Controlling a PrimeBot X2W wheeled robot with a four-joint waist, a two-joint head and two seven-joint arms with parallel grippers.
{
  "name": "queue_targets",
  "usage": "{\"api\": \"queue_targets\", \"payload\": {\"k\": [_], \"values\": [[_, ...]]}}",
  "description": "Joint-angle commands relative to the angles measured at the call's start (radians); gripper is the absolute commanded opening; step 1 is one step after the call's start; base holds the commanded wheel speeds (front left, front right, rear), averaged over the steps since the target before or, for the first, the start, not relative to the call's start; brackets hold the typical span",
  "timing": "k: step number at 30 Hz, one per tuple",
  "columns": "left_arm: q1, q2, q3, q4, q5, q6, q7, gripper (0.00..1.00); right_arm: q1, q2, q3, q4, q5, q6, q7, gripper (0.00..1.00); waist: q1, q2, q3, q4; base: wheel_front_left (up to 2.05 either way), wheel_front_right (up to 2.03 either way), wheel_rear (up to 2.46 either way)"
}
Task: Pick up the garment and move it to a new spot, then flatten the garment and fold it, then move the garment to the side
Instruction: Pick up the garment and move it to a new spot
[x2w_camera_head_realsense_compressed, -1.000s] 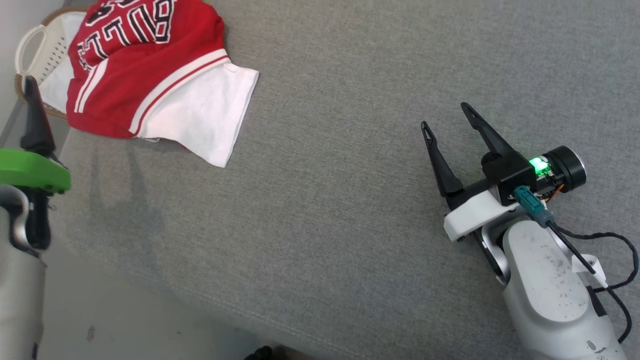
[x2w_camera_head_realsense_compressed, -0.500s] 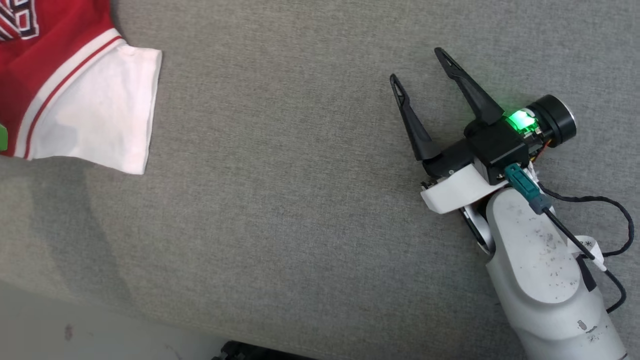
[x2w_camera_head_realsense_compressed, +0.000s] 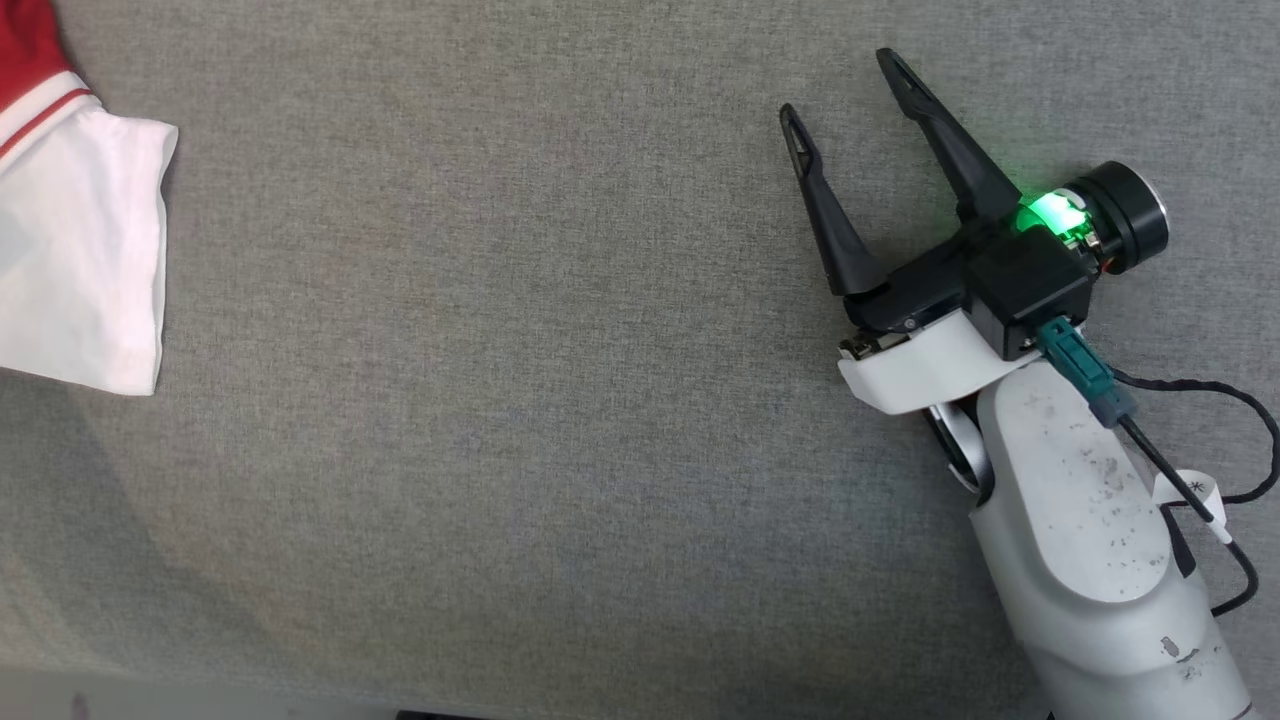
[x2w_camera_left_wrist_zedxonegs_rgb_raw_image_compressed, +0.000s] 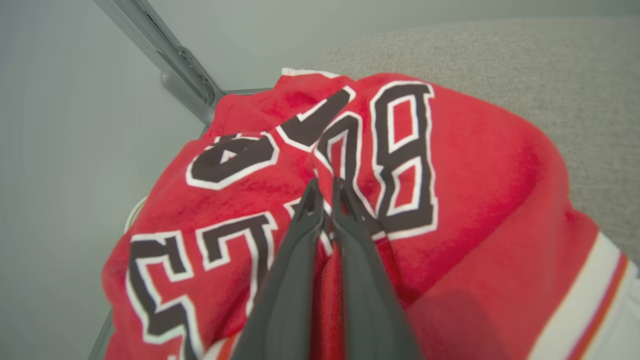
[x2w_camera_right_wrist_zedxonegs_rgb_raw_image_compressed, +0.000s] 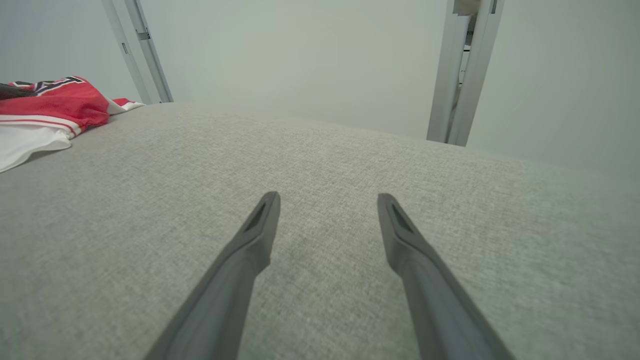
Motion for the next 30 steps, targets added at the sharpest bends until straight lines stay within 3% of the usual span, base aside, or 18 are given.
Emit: {"api": "queue_targets", "payload": {"k": [1,8,12,17,23,30], "values": [[-0.034,0.021,0.002,-0.001,0.009,-0.003,-0.009,0.00,0.086,-0.070,-0.052,0.081,0.012,-0.005,0.019,1.00,-0.0001,0.0000,-0.026,-0.009,0.00,0.00,0.00],[-0.097,0.055,0.218,-0.163,0.206,-0.002,-0.008,0.00,0.107,-0.048,-0.043,0.061,0.065,-0.004,0.016,1.00,-0.0001,0.0000,-0.116,-0.031,0.00,0.00,0.00],[-0.063,0.011,0.355,-0.284,0.276,-0.002,-0.007,0.00,0.124,-0.044,-0.045,0.055,0.103,-0.004,0.013,1.00,-0.0001,0.0000,-0.179,-0.055,0.00,0.00,0.00],[-0.011,-0.074,0.460,-0.421,0.248,-0.002,-0.007,0.00,0.152,-0.042,-0.052,0.043,0.150,-0.004,0.010,1.00,-0.0001,0.0000,-0.245,-0.099,0.00,0.00,0.00],[0.072,-0.198,0.437,-0.535,0.202,-0.002,-0.007,0.00,0.194,-0.042,-0.046,0.038,0.195,-0.004,0.010,1.00,-0.0001,0.0000,-0.303,-0.167,0.00,0.00,0.00],[0.168,-0.327,0.289,-0.596,0.231,-0.003,-0.007,0.00,0.245,-0.041,-0.029,0.029,0.221,-0.004,0.010,1.00,-0.0001,0.0000,-0.338,-0.267,0.00,0.00,0.00]]}}
